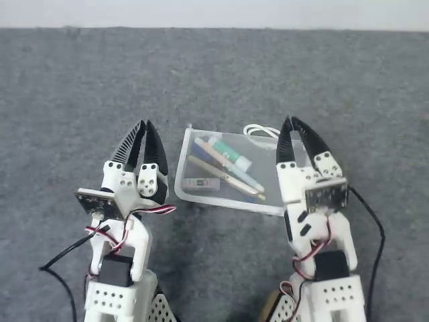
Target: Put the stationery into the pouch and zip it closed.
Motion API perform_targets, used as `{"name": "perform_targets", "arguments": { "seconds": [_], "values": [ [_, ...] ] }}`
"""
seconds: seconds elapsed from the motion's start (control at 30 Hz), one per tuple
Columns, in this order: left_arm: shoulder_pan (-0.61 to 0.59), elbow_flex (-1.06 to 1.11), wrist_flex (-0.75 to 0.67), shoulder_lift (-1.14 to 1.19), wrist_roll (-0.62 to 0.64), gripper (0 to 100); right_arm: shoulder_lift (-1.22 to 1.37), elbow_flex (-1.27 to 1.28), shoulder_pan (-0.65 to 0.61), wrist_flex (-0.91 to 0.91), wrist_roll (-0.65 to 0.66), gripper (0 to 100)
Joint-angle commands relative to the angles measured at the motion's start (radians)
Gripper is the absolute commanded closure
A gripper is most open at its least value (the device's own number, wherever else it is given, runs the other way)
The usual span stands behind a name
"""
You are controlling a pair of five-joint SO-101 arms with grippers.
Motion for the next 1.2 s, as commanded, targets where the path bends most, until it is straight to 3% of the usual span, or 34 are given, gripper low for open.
{"name": "perform_targets", "arguments": {
  "seconds": [0.0,0.33,0.6,0.9,1.17],
  "values": [
    [-0.002,-0.015,-0.005,-0.009,-0.012,96,-0.17,0.064,-0.041,-0.013,-0.008,99.2],
    [-0.104,-0.015,0.04,-0.012,-0.011,96,-0.177,0.115,-0.107,-0.004,-0.003,99.2],
    [-0.083,-0.015,0.192,-0.012,-0.011,96,-0.177,0.115,0.021,0.216,-0.009,99.2],
    [-0.08,-0.015,0.582,-0.014,-0.012,96,-0.177,0.115,0.042,0.556,-0.012,99.2],
    [-0.08,-0.015,0.779,-0.014,-0.009,97,-0.177,0.117,0.042,0.785,-0.012,99.2]
  ]
}}
